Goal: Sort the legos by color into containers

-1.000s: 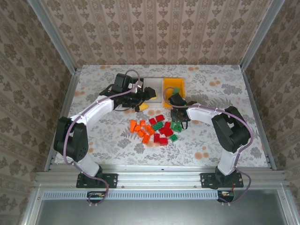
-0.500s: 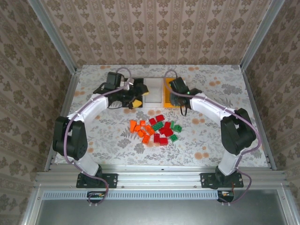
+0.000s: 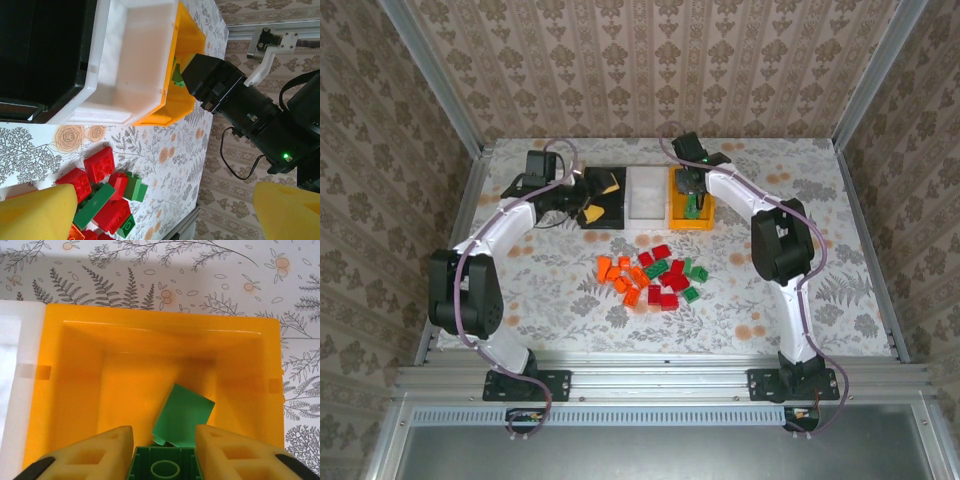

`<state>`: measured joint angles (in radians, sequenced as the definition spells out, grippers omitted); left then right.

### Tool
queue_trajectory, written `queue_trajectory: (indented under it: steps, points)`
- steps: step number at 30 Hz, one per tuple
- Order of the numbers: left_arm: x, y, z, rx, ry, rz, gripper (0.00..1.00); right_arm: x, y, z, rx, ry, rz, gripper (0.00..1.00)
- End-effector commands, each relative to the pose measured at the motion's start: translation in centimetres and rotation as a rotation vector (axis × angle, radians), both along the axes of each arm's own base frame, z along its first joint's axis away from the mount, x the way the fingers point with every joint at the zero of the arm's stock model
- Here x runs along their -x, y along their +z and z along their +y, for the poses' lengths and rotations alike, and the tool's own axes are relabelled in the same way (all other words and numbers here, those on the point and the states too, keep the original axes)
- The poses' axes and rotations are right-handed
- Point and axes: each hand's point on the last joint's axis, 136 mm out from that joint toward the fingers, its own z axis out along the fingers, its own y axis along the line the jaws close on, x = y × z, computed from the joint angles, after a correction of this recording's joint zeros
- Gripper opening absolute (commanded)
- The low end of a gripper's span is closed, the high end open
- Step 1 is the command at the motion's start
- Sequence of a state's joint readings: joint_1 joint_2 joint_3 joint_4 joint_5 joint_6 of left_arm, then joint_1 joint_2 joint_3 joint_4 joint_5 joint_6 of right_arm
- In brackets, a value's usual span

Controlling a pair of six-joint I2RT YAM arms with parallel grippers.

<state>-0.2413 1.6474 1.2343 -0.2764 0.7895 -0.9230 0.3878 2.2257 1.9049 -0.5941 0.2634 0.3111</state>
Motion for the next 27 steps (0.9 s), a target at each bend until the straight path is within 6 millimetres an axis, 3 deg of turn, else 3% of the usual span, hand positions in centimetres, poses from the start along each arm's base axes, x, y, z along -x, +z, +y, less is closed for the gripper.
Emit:
queue_trajectory:
  steps: [1, 8, 12, 15, 19, 22, 27]
  points:
    - [0.1, 1.6, -0.3, 0.03, -0.012, -0.035, 0.93, 0.3, 1.4, 0.7, -0.02, 0.029, 0.01, 0.47]
    - [0.5, 2.1, -0.8, 0.035, -0.023, -0.047, 0.93, 1.7, 5.6, 1.0, -0.039, 0.045, -0.052, 0.55]
    - [1.5, 1.9, -2.2, 0.025, -0.061, -0.047, 0.93, 6.4, 6.6, 1.9, -0.064, 0.064, -0.063, 0.5]
    - [2.5, 1.7, -3.7, 0.017, -0.107, -0.044, 0.93, 12.0, 4.1, 2.4, -0.082, 0.066, -0.007, 0.43]
    - [3.9, 1.4, -5.6, 0.004, -0.158, -0.043, 0.93, 17.4, 0.3, 2.9, -0.105, 0.059, 0.065, 0.37]
    - [5.2, 0.6, -7.1, -0.015, -0.203, -0.03, 0.93, 19.5, -1.7, 3.4, -0.12, 0.055, 0.107, 0.36]
    - [6.6, -1.0, -8.5, -0.06, -0.237, -0.005, 0.91, 20.5, -4.4, 3.6, -0.124, 0.048, 0.174, 0.32]
